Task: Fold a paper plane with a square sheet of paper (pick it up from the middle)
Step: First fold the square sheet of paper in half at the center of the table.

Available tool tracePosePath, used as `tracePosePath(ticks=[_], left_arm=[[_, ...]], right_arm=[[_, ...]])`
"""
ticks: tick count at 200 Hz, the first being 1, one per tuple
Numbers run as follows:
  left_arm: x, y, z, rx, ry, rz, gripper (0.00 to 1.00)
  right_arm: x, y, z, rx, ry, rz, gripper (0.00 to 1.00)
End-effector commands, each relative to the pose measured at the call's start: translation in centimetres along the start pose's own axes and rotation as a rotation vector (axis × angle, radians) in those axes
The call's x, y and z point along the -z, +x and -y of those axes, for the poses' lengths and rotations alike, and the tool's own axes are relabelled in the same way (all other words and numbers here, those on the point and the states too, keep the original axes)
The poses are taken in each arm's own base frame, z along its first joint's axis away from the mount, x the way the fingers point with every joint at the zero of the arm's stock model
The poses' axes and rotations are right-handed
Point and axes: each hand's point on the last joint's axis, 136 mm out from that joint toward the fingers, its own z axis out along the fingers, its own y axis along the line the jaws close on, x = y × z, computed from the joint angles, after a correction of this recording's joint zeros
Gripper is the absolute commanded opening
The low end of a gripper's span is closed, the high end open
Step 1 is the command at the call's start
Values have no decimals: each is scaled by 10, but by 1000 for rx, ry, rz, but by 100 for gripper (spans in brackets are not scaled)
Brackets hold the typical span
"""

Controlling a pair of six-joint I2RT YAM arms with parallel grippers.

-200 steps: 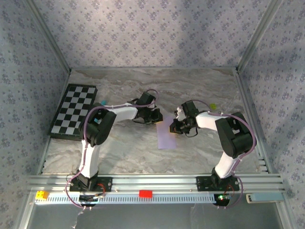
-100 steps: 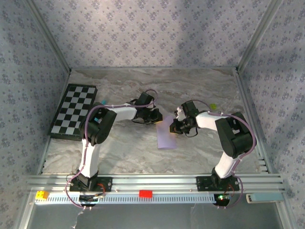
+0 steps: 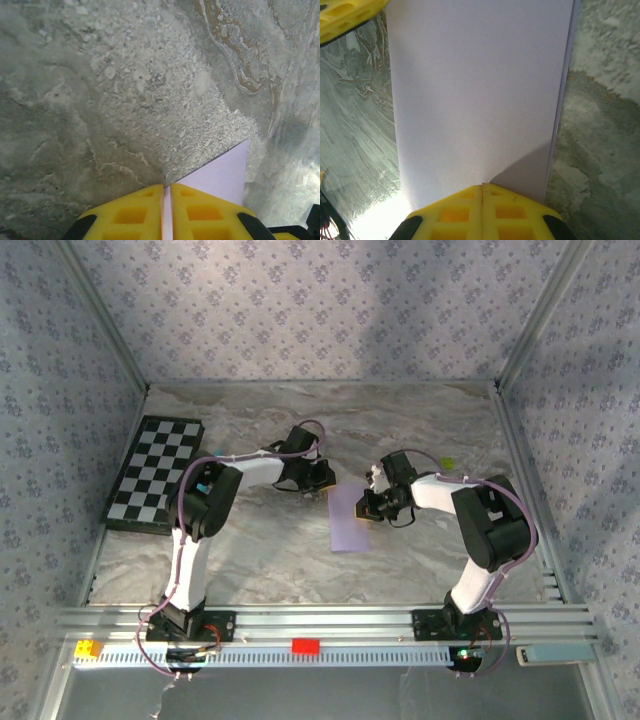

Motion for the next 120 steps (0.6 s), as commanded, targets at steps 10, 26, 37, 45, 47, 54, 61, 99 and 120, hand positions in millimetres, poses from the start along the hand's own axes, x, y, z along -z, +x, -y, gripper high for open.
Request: tracePosePath(ticks=[10,26,37,45,47,54,61,99,120], left_arm=[[-7,11,-19,10,-62,-28,12],[-5,9,-18,1,-70,-21,12],[-1,6,-13,-8,-65,-15,12],[3,3,-7,-17,-54,-7,13],[4,2,-5,-18,-51,-4,13],[10,-1,2,-29,-42,8,13],[16,-5,9,-38,-35,21,14],[48,-14,41,-80,18,82,18],[55,-6,50,-97,44,79,19]], right_arm=[[-7,37,39,-90,163,-109,0],[-5,32,33,-88,148,-99,0],[-3,27,27,-82,125,-84,0],[-1,22,20,-79,104,-69,1],[0,21,19,-78,99,-65,1],[3,15,12,-73,80,-47,3],[7,10,5,-64,62,-31,6],[38,-11,-18,-41,37,91,26],[56,-7,-15,-60,54,140,31]])
